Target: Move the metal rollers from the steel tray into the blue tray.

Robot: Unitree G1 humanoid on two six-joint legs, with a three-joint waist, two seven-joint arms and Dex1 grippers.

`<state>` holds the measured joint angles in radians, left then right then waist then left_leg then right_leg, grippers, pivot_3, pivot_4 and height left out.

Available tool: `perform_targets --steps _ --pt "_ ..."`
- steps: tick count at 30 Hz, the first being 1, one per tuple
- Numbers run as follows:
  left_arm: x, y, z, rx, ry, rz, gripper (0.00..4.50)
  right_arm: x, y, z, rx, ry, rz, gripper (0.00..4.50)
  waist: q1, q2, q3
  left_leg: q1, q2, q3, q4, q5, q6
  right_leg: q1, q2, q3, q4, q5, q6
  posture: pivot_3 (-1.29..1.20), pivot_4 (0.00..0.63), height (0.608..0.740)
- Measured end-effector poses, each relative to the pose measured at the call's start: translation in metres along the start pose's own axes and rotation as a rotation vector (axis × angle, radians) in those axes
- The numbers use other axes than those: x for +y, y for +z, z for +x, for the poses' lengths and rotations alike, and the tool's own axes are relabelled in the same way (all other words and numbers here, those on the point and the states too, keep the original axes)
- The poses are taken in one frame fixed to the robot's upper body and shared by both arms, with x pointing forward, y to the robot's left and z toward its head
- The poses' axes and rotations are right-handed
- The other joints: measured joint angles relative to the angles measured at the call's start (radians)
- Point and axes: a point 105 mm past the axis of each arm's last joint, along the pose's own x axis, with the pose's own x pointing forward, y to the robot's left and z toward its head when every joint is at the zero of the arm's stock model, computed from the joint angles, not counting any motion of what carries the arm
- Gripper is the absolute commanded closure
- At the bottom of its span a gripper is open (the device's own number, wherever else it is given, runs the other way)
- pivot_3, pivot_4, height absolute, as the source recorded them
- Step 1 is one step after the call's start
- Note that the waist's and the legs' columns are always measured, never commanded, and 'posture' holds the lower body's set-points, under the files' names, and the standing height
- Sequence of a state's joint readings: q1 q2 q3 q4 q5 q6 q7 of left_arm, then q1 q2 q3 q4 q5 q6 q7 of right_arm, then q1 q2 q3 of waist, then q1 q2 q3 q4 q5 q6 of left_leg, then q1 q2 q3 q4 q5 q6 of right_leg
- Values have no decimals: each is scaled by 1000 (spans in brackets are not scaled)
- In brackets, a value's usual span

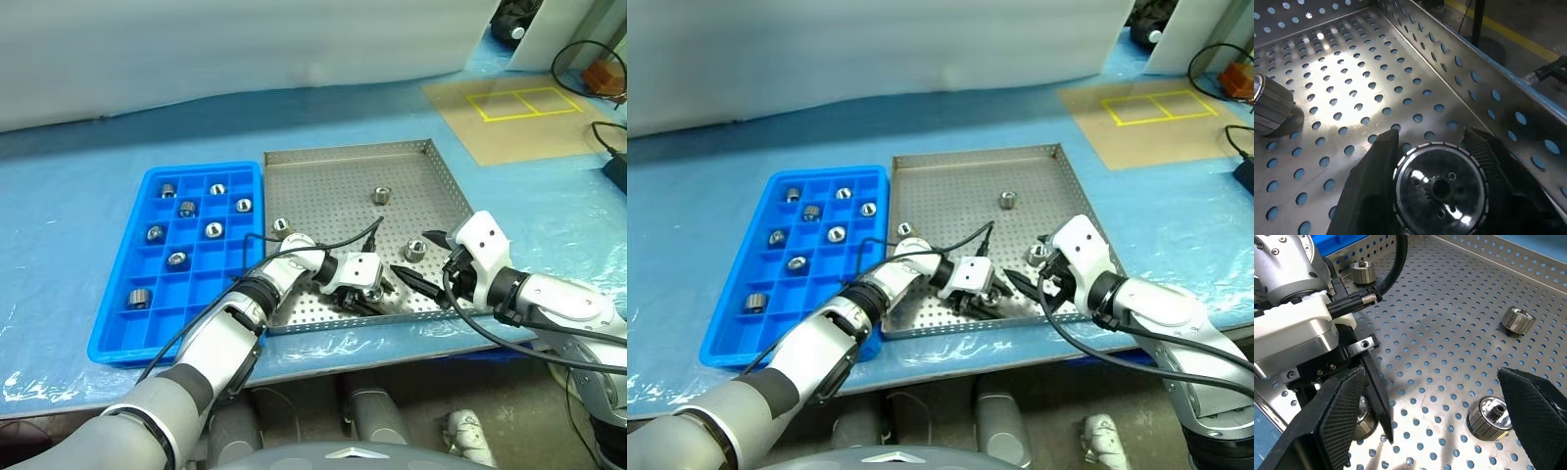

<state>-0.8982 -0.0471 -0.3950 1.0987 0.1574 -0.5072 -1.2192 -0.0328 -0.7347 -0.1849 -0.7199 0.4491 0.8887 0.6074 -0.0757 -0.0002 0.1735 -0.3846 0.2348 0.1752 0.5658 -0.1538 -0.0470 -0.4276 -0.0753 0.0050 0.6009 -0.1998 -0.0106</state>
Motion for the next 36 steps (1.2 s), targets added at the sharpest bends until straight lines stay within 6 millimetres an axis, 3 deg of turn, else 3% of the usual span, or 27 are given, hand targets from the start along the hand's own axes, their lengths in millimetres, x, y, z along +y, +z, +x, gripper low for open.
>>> perform_targets --steps 11,20,28,31,36 --pt "2 -1 1 10 20 7 2737 41 -20 -38 160 312 24 0 -2 0 -1 0 0 0 1 -2 4 6 -1 -2 -14 0 0 -617 150 740" --pt "12 -4 -6 7 89 -35 2751 40 -15 -36 138 312 -14 0 -23 0 0 -2 -13 -1 4 -8 13 4 -13 -3 -18 0 1 -596 150 740" --pt "38 4 -39 -38 226 -47 2751 35 -14 -26 122 299 -35 0 -20 0 -1 -6 -15 -1 1 -10 16 3 -15 -3 -18 2 3 -549 150 740" --pt "49 20 -56 -79 266 9 2751 33 -12 -20 111 306 -43 0 -15 0 -1 -8 -14 -1 -2 -10 17 2 -16 -4 -18 6 -4 -502 150 740" --pt "56 63 -97 -137 294 149 2751 34 -2 -2 66 385 -80 0 -10 0 -1 -10 -11 -1 -4 -9 18 -3 -16 -5 -15 5 -3 -387 150 740"
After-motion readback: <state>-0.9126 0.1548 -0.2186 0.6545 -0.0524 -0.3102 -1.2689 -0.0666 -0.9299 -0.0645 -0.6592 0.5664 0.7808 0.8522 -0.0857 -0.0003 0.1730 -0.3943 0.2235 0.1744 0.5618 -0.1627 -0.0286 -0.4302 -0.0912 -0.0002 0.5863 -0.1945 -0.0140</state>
